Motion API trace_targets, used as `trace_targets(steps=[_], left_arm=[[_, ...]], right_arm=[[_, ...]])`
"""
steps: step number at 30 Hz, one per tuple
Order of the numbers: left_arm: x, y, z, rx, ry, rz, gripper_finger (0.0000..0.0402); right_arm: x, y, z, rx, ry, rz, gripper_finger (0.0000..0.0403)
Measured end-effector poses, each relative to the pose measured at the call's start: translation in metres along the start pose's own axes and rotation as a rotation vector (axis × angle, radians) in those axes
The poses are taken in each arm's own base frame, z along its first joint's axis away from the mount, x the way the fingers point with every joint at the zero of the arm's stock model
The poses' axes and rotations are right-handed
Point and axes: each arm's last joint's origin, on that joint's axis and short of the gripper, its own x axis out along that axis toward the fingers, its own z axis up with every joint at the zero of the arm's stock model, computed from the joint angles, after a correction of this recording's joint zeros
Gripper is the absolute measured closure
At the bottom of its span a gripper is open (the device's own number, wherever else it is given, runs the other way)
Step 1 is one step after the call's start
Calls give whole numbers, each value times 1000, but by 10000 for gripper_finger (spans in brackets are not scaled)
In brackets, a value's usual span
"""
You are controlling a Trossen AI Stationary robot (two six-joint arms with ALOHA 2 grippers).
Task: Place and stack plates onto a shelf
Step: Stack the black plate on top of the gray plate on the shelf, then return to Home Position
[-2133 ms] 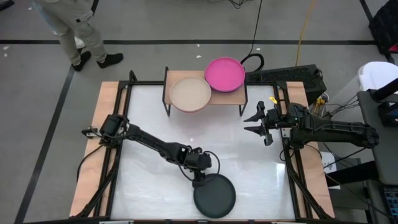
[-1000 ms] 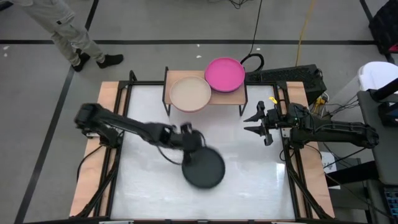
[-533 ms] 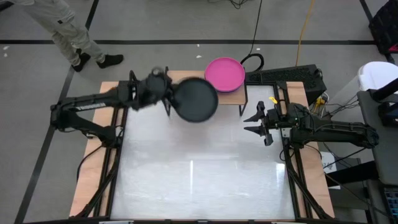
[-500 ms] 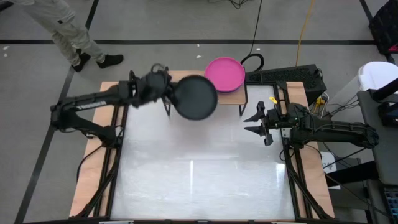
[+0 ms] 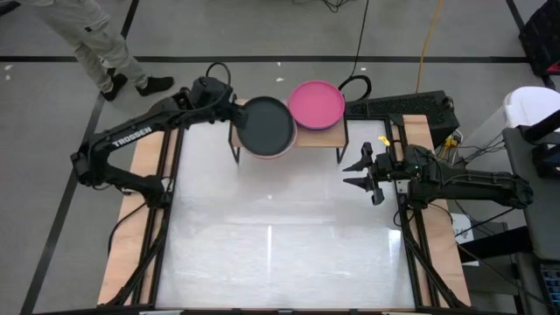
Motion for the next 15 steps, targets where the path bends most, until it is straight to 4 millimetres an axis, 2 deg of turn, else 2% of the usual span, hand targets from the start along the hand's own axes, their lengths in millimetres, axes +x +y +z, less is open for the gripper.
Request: trace_targets(steps=[5, 12, 15], left_arm=[[4, -2, -2, 48, 19, -5, 326], [4, -6, 0, 89, -11, -29, 239], [-5, -8, 5, 87, -68, -62, 214]], right_arm=[[0, 0, 0, 0, 0, 0, 273], [0, 0, 0, 1, 3, -3, 273], [1, 0, -1, 4, 11, -3, 273]])
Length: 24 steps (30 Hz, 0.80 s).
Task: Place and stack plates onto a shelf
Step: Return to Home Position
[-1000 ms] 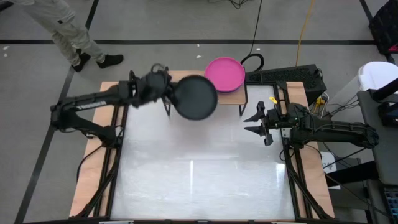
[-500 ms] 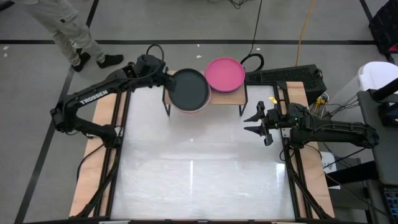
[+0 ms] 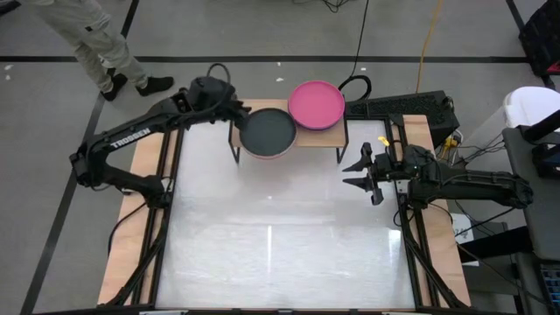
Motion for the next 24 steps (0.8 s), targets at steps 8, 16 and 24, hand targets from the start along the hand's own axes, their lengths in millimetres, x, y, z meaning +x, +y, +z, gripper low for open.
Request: trace_targets(steps=[8, 16, 24], left_arm=[[-48, -29, 7, 198, -183, -122, 243], [-87, -55, -14, 303, -276, -205, 312], [-98, -47, -74, 272, -359, -210, 322]], right_arm=[[-1, 0, -8, 18, 82, -1, 273], [-14, 5, -2, 6, 35, 1, 273], [-39, 12, 1, -16, -16, 0, 273]])
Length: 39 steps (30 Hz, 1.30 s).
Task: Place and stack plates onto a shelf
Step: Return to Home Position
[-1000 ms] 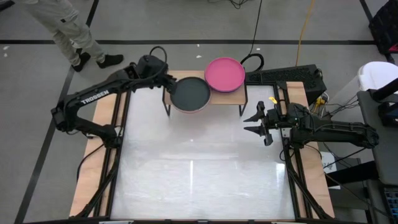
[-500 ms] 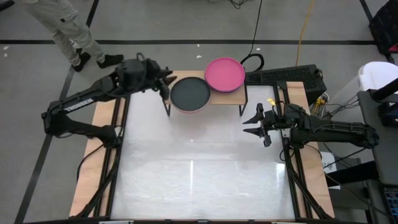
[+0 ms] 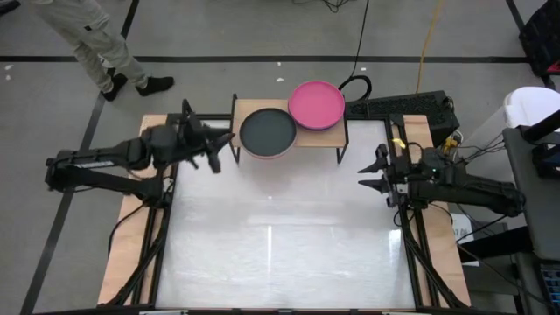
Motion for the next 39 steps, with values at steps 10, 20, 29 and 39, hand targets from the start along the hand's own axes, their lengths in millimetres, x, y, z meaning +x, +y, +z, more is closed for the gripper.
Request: trace_targets(steps=[10, 20, 29, 39], left_arm=[[-20, -7, -86, -89, -169, -149, 323], [-28, -5, -154, -101, -236, -213, 323], [-31, 0, -188, -95, -227, -223, 323], [-31, 0, -196, -39, -206, -252, 323]], right_arm=[[-18, 2, -8, 10, 41, -117, 273], [-16, 0, -21, 98, 80, -162, 273], [0, -7, -58, 89, -15, -153, 273], [3, -8, -69, 57, -104, -145, 273]])
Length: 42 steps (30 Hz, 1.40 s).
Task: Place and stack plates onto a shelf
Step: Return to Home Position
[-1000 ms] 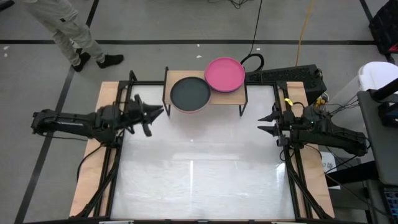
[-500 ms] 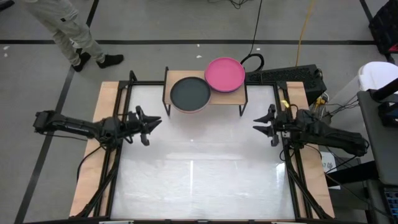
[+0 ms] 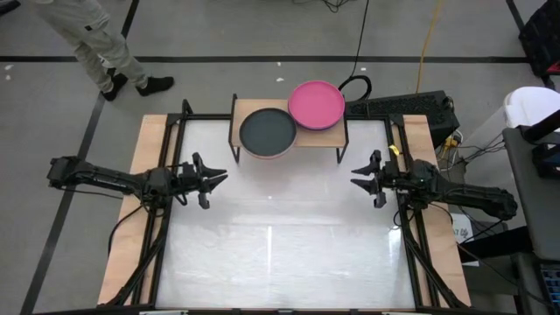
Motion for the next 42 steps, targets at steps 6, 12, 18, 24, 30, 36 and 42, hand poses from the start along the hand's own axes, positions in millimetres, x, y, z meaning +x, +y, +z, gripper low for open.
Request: trace_targets(steps=[6, 12, 18, 24, 30, 36, 42], left_arm=[[0, 0, -2, 7, 21, 0, 323], [0, 0, -3, -2, 26, 1, 323], [0, 0, -3, -2, 26, 1, 323], [0, 0, -2, -2, 25, 1, 323], [0, 0, -2, -1, 25, 1, 323], [0, 0, -2, -1, 24, 1, 323], [0, 0, -2, -1, 24, 1, 323]], right_arm=[[0, 0, -2, 2, 16, -3, 273], [0, 0, -2, 3, 22, -3, 273], [0, 0, -2, 3, 24, -3, 273], [0, 0, -2, 3, 23, -3, 273], [0, 0, -2, 3, 24, -3, 273], [0, 0, -2, 3, 23, -2, 273], [0, 0, -2, 3, 24, -2, 273]])
